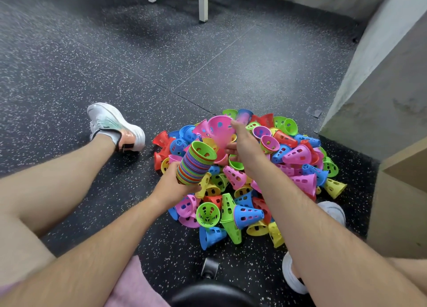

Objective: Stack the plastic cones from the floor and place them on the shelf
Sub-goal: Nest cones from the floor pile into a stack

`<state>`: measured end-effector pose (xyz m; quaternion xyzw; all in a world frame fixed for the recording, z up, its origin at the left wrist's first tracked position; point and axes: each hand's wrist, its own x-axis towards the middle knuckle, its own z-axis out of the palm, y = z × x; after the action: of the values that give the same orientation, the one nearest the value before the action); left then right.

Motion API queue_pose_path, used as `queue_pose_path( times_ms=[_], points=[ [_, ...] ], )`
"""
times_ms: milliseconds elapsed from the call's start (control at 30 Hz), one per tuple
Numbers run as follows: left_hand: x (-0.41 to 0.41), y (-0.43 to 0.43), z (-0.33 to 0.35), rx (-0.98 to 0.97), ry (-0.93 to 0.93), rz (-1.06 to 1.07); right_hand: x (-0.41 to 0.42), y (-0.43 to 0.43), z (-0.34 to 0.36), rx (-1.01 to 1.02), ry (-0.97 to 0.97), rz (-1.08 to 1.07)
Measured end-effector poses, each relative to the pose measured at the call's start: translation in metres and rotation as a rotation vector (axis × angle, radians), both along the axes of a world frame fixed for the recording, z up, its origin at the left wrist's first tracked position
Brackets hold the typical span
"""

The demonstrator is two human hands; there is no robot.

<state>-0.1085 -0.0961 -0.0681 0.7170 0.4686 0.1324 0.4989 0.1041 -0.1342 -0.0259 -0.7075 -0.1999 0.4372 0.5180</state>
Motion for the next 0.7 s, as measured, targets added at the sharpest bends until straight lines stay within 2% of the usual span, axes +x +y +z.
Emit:
queue_pose_path(
  times_ms=[100, 200, 333, 400, 467, 600, 700],
  points=[
    [-0.001, 0.001, -0.001, -0.017, -0.012, 0.023, -0.007, 0.000, -0.008, -0.055, -0.036, 0.115],
    [-0.005, 0.005, -0.008, -0.048, -0.033, 0.040, -0.013, -0.006, -0.022, -0.112, -0.215, 0.244],
    [-0.010, 0.005, -0.010, -0.030, -0.049, 0.028, -0.019, -0.018, -0.031, -0.038, -0.292, 0.131],
    [-0.014, 0.005, -0.011, -0.034, -0.029, 0.031, -0.021, -0.029, -0.043, -0.048, -0.414, 0.131],
    [-0.020, 0.007, -0.015, -0.031, -0.007, 0.021, -0.024, -0.042, -0.063, -0.099, -0.580, 0.320],
    [-0.029, 0.004, -0.021, -0.059, 0.042, -0.037, -0.039, -0.068, -0.105, -0.186, -0.921, 0.863],
    [-0.036, 0.003, -0.032, -0.103, 0.064, -0.059, -0.051, -0.078, -0.121, -0.222, -1.030, 0.983]
  ],
)
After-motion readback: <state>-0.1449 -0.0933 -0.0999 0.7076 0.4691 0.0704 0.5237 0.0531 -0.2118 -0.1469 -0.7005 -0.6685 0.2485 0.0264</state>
